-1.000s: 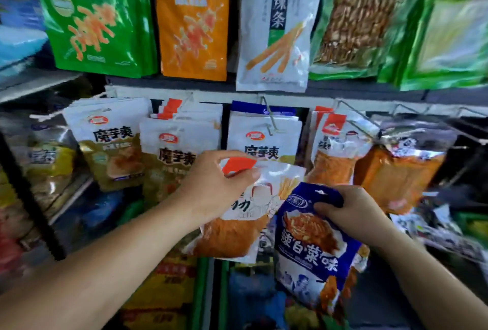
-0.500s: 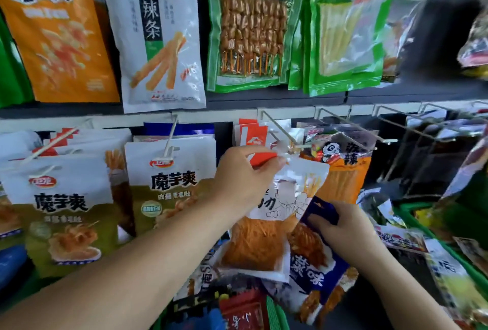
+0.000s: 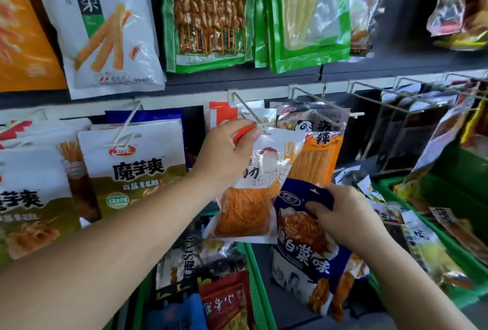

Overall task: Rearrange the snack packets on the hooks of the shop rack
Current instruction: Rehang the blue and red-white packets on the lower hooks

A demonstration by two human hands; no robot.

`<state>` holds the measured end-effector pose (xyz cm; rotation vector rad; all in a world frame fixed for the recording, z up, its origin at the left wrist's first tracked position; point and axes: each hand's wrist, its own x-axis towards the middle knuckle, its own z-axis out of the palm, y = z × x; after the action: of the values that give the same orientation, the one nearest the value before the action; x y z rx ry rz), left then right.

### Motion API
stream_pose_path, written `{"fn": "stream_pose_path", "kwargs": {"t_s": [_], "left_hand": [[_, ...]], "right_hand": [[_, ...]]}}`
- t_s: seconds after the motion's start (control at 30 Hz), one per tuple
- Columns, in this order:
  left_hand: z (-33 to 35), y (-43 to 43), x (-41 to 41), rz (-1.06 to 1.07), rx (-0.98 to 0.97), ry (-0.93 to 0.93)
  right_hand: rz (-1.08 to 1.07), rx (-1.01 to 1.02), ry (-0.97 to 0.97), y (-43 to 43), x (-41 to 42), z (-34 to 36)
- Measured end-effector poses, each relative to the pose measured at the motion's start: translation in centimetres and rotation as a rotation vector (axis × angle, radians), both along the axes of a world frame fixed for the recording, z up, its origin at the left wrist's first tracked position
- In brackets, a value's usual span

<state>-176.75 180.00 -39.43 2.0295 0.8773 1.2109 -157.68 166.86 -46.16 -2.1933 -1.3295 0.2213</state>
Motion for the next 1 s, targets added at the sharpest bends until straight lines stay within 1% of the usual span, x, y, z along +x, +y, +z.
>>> {"fn": "stream_pose_path", "kwargs": {"t_s": [0.1,0.2,0.3,0.4,0.47,0.57,0.6,0.63,0.67,0.73,0.77,0.8,0.87,0.93,1.0], "left_hand": [[-0.7,0.6,-0.4,0.007,0.062,0.122],[-1.0,1.3,-0.6,0.123,0.145,0.231],[-0.4,2.4,0.1,0.258,0.254,0.345],[-0.4,3.3,0.7,0.321,0.242,0.420],[-0.6,3.1,0.3,0.326,0.257,0.403],[-1.5,0.2,-2.2,0.287,0.343,0.275],[-2.5,-1.0,-3.5,0.266,0.340,0.245],[-3.7,-1.9,-4.8,0.220,0.270,0.242],[-4.8,-2.8,-5.9,0.127,0.114,0.265],[-6.5,-4.1,-7.5,-0.157,-0.319,0.357],[-7.1,-4.4,-7.9,-0.255,-0.464,0.376],[-7.6,-4.5,-8.0,-0.291,-0.533,0.347],[-7.7,-4.7,-8.5,-0.207,-0.517,0.233],[-7.5,-4.7,-9.4,-0.108,-0.506,0.127],[-7.2,-4.8,-11.0,-0.059,-0.529,0.095]], "right_hand": [[-0.003,-0.009,-0.027,-0.9,0.8,0.1],[-0.035,-0.016,-0.036,-1.8,1.6,0.2],[-0.050,0.001,0.013,-2.7,2.1,0.2],[-0.014,0.013,0.105,-3.1,2.3,-0.2],[0.016,0.054,0.161,-3.1,2.1,-0.3],[0.074,0.086,0.225,-2.7,1.3,-0.1],[0.106,0.080,0.241,-2.5,0.7,0.0],[0.134,0.075,0.253,-2.1,0.1,0.1],[0.159,0.075,0.264,-1.8,-0.7,0.2],[0.245,0.072,0.270,-1.0,-2.7,0.6],[0.298,0.069,0.271,-0.5,-3.9,0.7],[0.342,0.068,0.280,0.0,-5.0,0.9],[0.377,0.089,0.307,0.9,-6.9,1.3],[0.356,0.146,0.379,1.7,-8.5,1.8],[0.343,0.196,0.460,2.4,-10.2,1.9]]}}
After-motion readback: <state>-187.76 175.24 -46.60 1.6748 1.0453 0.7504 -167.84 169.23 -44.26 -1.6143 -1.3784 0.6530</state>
